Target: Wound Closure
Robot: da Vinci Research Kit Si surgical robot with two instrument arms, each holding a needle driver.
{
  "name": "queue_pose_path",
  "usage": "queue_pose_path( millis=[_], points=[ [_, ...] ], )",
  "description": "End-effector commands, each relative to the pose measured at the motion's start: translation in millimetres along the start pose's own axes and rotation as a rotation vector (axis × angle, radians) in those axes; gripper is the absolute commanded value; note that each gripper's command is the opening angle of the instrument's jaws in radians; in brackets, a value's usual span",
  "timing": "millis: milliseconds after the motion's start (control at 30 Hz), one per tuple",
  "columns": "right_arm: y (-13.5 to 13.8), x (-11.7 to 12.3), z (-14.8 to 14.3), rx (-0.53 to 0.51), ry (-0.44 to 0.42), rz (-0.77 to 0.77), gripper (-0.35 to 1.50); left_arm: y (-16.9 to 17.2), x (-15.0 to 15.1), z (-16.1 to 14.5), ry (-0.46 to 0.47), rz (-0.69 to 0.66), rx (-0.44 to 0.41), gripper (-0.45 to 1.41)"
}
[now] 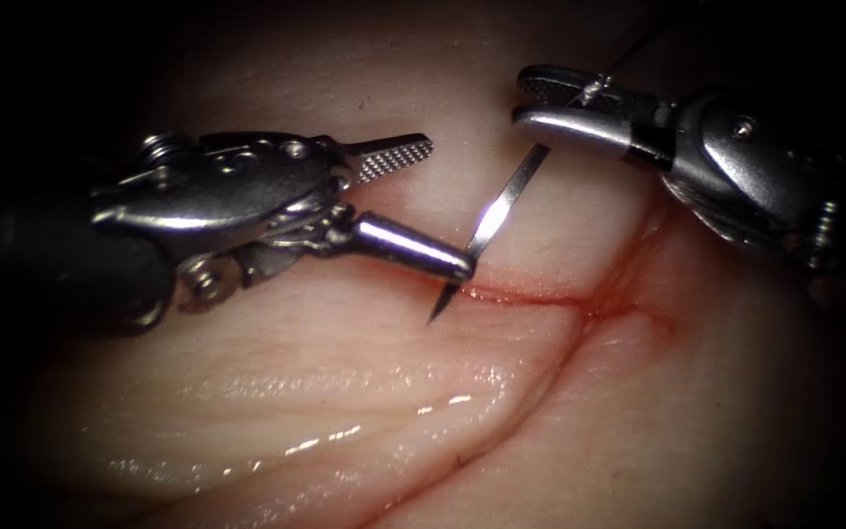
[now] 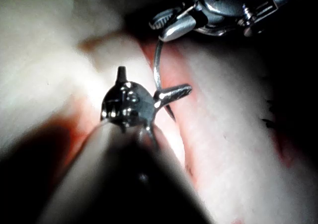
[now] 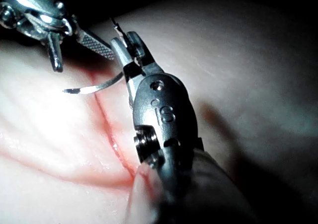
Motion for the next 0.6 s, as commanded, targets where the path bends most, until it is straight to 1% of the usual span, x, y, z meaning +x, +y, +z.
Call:
queue_pose_path(
  millis=[33,167,367,600],
  points=[
    [0.2,-0.2,0.8,0.005,0.006,-0.008,-0.35,-0.5,-0.2,0.8,-0.010,0.001,-0.002,0.98],
    [-0.1,0.0,1.1,0.015,0.016,-0.016,-0.35,-0.9,-0.9,1.3,-0.064,-0.015,-0.015,0.96],
    [-0.2,-0.1,1.8,0.015,0.020,-0.026,-0.35,-1.0,-1.4,1.9,-0.071,-0.023,-0.048,0.96],
    [-0.6,-0.2,2.6,0.018,0.025,-0.032,-0.35,-0.9,-1.3,2.5,-0.075,-0.025,-0.083,0.89]
  ],
)
